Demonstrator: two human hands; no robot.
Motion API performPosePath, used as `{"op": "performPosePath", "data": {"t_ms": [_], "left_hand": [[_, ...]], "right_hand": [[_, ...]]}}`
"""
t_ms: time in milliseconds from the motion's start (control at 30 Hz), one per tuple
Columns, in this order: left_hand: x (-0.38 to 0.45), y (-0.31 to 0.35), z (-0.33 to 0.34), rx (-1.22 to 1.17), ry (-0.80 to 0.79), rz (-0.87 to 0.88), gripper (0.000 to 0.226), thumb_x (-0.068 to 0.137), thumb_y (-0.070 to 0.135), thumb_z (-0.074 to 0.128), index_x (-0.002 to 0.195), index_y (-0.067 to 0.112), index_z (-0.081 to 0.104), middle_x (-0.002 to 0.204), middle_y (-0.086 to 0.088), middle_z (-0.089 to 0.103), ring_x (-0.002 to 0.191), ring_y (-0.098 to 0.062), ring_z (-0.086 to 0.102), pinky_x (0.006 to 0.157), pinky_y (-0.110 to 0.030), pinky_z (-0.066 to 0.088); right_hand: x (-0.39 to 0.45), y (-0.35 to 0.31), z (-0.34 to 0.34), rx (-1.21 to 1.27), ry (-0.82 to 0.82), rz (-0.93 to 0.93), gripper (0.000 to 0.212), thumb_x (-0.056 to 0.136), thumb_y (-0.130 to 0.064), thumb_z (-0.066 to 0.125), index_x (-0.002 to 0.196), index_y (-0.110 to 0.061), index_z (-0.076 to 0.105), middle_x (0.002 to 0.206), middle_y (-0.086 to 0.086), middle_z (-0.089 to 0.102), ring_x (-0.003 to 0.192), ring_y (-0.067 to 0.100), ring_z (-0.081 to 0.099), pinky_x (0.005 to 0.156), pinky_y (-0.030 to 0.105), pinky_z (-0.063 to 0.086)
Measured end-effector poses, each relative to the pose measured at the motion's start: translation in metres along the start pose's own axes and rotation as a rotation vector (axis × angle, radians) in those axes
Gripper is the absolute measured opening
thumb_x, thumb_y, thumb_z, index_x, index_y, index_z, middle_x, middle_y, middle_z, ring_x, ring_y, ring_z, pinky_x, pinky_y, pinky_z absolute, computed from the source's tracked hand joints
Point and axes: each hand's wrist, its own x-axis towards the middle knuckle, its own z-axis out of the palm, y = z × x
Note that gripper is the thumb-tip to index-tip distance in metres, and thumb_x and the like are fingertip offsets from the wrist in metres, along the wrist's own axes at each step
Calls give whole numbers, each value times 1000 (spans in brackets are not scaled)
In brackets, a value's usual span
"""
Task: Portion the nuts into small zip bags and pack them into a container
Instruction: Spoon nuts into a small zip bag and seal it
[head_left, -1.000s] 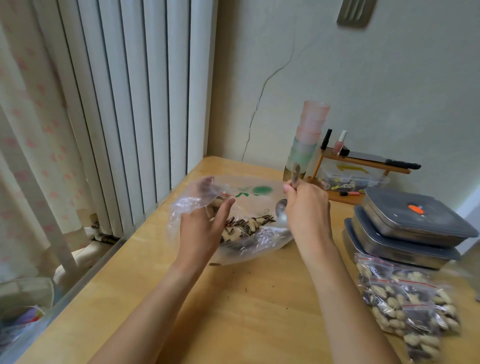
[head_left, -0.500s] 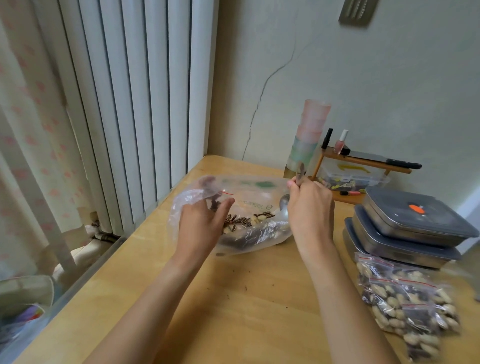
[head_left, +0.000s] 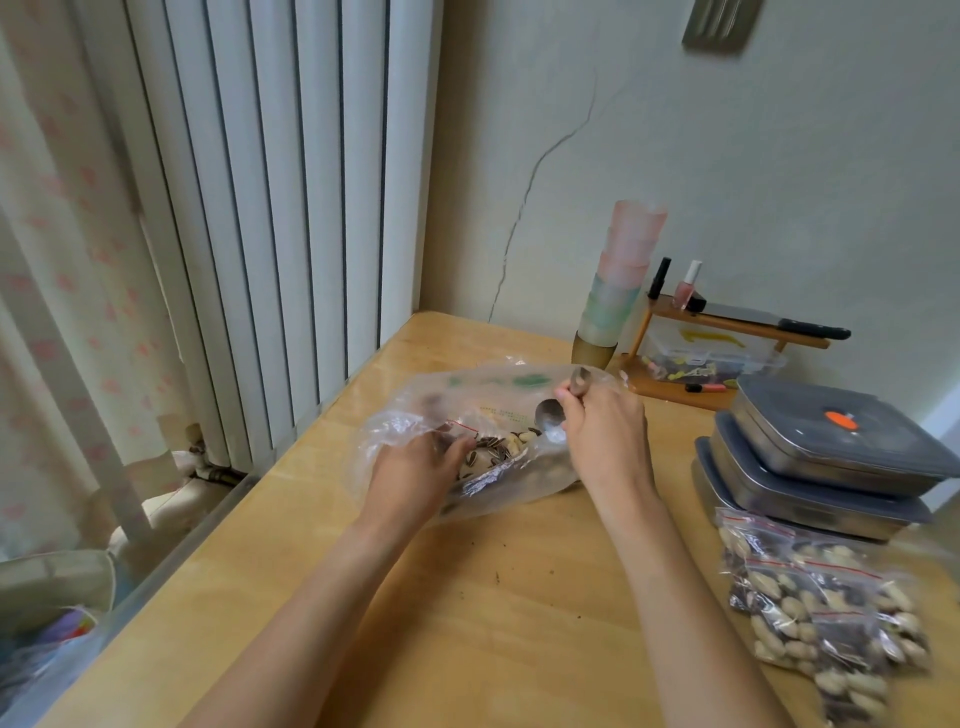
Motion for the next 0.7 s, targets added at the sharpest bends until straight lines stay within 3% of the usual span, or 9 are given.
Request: {"op": "performPosePath", "data": {"t_ms": [133,367,467,600,700], "left_hand": [[4,-8,10,27,-45,-29,28,100,45,55,114,25,68,104,-1,76,100,-24,68,80,-29,44],[8,-12,9,-131,98,-26,22,98,26,57,93,12,72,86,-8,74,88,-28,66,80,-37,50],[11,-16,7,-143,134,-42,33,98,29,54,79,6,70,75,-9,72,78,-28,65,77,-40,52],[8,-14,8,-101,47,-47,29,98,30,55,96,5,69,83,-11,74,84,-33,66,81,-43,53],[5,-13,8,-100,26,-21,22,94,27,57,99,6,64,78,-9,72,79,-31,66,76,-46,54]], "right_hand": [[-2,-1,5,36,-53,2,35,107,-26,54,85,-6,72,72,4,64,78,31,64,68,35,45],[1,3,7,107,-52,20,39,106,-30,52,79,-11,73,68,5,68,69,25,65,70,39,54],[1,4,6,164,-45,42,37,106,-31,52,88,-11,77,68,6,70,71,25,68,74,40,56],[0,0,2,195,-15,11,33,106,-31,54,95,-12,79,70,4,71,71,22,67,77,37,53],[0,-2,-2,200,-29,-32,34,106,-31,55,92,-11,80,74,2,72,72,21,67,73,40,54]]}}
